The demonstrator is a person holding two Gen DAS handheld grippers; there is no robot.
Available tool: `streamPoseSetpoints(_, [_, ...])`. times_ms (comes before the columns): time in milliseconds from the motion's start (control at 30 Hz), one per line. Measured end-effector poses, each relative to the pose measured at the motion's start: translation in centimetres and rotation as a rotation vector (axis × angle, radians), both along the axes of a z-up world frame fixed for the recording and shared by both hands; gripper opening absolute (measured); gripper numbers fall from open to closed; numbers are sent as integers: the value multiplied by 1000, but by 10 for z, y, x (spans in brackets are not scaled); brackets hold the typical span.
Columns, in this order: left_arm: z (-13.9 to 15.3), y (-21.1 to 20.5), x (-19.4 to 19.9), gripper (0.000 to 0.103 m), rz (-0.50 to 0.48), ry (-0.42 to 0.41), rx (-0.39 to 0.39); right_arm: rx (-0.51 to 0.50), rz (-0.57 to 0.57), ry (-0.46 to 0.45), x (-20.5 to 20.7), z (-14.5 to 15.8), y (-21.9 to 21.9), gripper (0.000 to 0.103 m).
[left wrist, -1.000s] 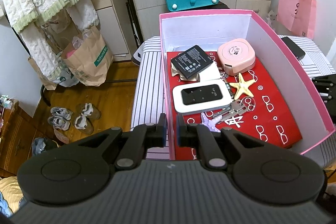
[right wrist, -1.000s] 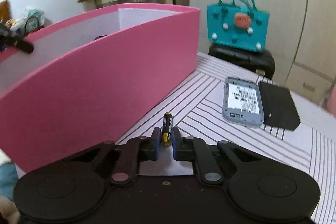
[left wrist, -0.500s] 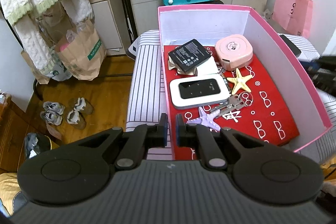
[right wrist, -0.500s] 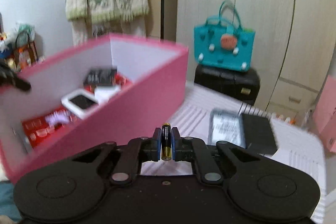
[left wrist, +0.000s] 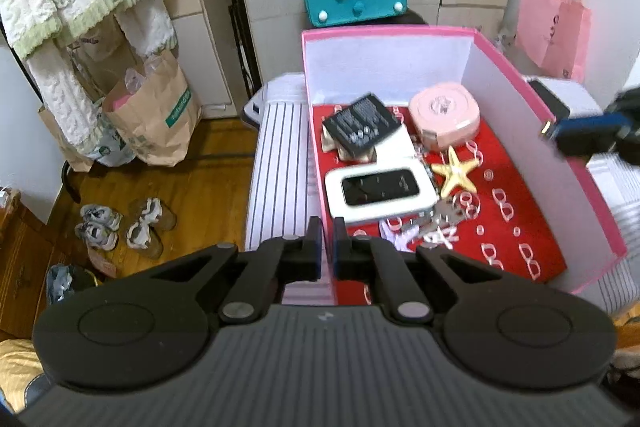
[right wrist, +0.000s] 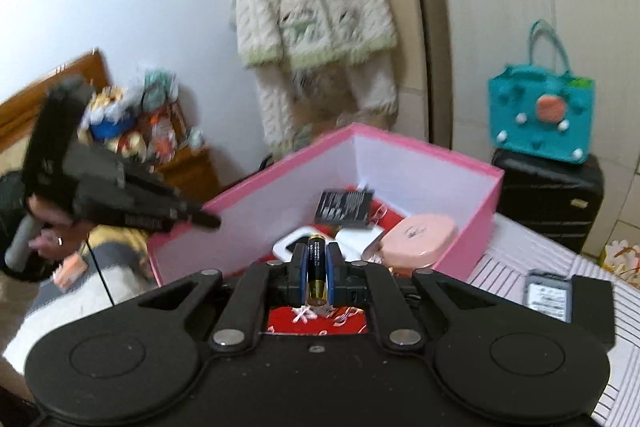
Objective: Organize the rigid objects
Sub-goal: 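Grasp the AA battery and drop it into the box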
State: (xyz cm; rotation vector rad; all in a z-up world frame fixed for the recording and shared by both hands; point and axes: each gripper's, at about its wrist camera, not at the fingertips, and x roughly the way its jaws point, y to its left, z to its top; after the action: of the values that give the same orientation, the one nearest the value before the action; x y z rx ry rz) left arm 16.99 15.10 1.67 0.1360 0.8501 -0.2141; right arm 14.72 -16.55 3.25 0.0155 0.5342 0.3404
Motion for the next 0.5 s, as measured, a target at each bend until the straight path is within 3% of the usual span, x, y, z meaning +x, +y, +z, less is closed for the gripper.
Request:
streamPoseSetpoints(67, [0,6,5,4,16,10,-43,-29,-14,41,12,-7,7,11])
streamPoseSetpoints(267, [-1,-2,1,4,32,-11,-14,-127,-8,105,32,-21,17,11])
streamPoseSetpoints(500, [0,-3,-1,4,61,-16,-23,-113,-42,80,30,-16,5,11])
